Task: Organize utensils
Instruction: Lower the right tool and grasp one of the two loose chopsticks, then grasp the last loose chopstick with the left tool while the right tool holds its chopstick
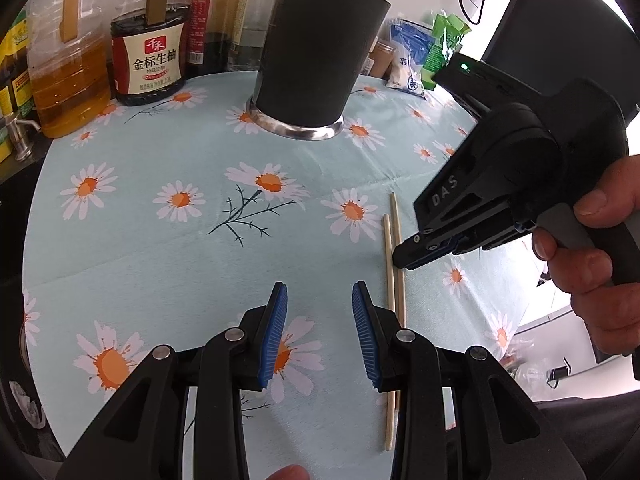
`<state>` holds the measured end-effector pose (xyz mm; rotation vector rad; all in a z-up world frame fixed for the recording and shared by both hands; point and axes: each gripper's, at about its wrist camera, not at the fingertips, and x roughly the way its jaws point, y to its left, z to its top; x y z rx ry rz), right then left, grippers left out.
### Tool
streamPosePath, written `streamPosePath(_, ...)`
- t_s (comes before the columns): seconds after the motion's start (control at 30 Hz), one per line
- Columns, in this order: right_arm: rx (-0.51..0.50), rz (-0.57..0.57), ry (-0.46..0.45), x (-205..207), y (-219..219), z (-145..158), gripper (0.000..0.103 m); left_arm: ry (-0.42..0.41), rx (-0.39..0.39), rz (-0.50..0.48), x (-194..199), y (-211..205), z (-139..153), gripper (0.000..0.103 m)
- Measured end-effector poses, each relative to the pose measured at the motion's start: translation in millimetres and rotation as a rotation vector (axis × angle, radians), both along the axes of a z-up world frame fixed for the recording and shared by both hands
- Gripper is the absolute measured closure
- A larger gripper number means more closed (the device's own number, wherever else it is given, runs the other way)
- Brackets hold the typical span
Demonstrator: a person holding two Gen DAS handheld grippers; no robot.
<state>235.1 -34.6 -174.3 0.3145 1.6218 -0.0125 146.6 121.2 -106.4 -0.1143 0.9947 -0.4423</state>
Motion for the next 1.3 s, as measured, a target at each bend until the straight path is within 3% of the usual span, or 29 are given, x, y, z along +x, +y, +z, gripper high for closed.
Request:
streamPosePath(0.17,-0.050,0.021,-0.007,-1,15,2,0.097,0.007,0.001,-0.007,3,-3,-2,0.070)
streamPosePath(0.37,-0.022,0.044,-0.018,-3,17,2,0.098,0.021,0.022,0.002,4,-4,-2,0.070)
streamPosePath(0.8,0.163,0.092,-0.030,3,-43,7,0.098,0.080,0.114,-0.013,7,-37,4,0.070)
streamPosePath(0.97,0.254,0.155,-0.070,5,-66,23,0.098,0.136,0.216,-0.062,15,-62,5,0.070)
streamPosePath(1.3,0.386,0.307,-0.141,8,-94,52,0.098,0.291,0.279,-0.079,35,-89,-10,0.070)
